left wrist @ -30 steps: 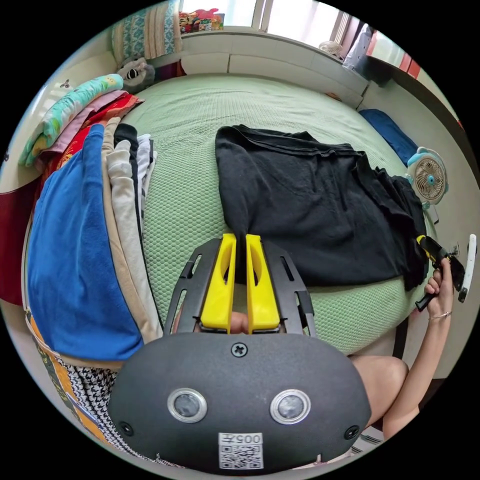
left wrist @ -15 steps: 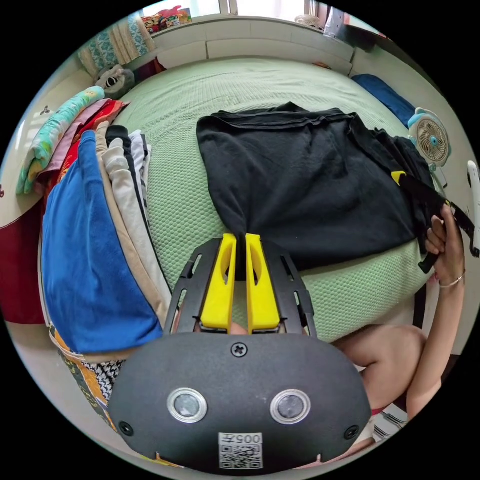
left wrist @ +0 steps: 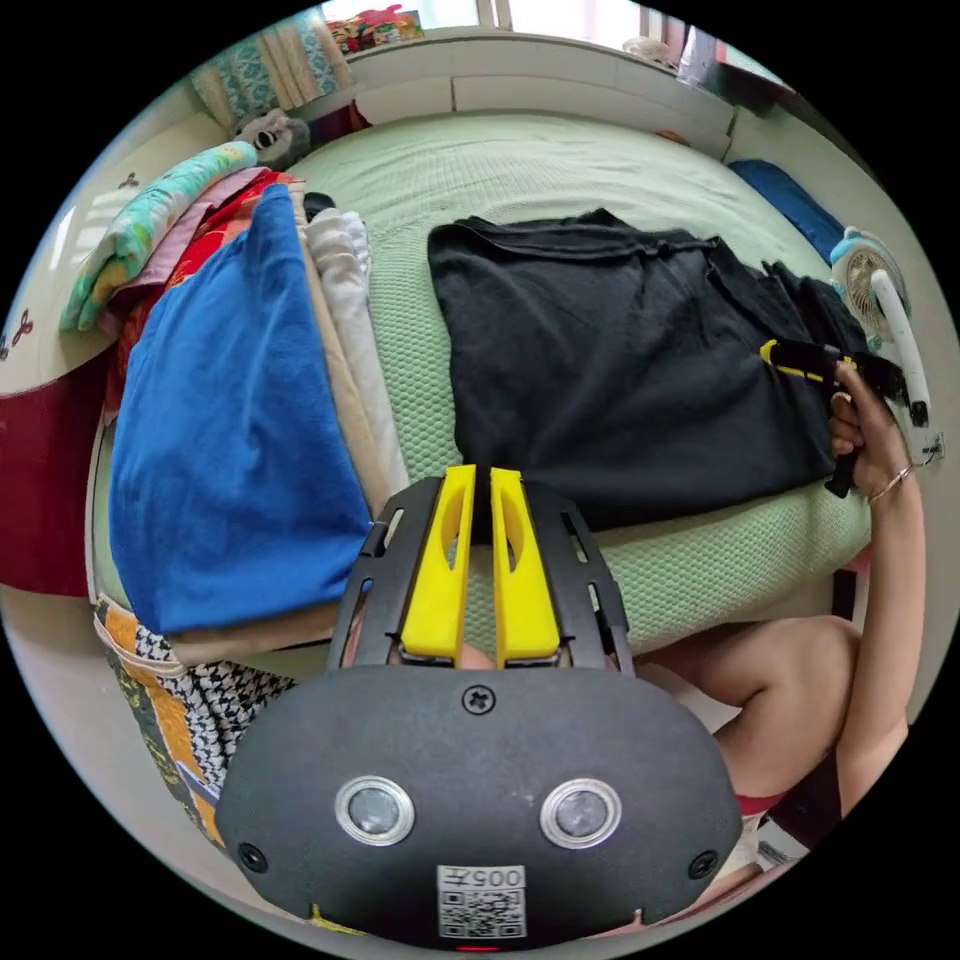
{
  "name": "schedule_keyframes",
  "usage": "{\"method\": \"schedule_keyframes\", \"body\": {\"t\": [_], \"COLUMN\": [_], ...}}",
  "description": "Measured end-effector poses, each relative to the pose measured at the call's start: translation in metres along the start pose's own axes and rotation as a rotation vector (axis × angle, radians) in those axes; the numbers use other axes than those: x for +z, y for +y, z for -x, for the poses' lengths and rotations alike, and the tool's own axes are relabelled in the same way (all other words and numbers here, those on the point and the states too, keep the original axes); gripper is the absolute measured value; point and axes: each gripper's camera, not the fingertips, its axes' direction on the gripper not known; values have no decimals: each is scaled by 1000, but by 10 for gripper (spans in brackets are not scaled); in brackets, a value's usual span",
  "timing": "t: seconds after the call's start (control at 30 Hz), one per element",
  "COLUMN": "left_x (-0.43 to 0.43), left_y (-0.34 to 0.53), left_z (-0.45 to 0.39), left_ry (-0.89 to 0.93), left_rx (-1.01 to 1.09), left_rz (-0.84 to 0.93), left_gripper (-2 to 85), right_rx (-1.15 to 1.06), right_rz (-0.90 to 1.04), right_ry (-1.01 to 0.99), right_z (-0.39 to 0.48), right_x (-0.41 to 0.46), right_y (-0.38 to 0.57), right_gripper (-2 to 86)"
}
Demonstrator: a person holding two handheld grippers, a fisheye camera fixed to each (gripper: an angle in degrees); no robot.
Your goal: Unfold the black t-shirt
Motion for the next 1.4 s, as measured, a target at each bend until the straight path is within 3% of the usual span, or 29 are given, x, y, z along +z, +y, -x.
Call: {"method": "schedule_keyframes", "body": {"t": [0.2, 0.4, 0.77, 1.07, 1.2, 1.4], "left_x": [-12, -7, 0, -3, -9, -37], "left_y": [-9, -25, -32, -26, -25, -13], "left_z": [18, 25, 32, 49, 57, 65], "left_ry": [-13, 81, 155, 174, 196, 169], "left_rx": [-57, -46, -18, 28, 16, -10], "left_rz": [-78, -70, -35, -14, -10, -73], "left_gripper": [13, 0, 55, 53, 52, 54], "right_rx": [115, -8, -84, -59, -39, -56], "right_rz": [-115, -275, -368, -316, -359, -368], "right_ry": [151, -91, -72, -47, 12, -14], "right_z": [-16, -6, 40, 48, 51, 42], "right_x": [-16, -33, -19, 3, -5, -31], "right_y": [9, 23, 24, 14, 21, 36], "right_gripper": [59, 98, 133, 96, 3, -16]}}
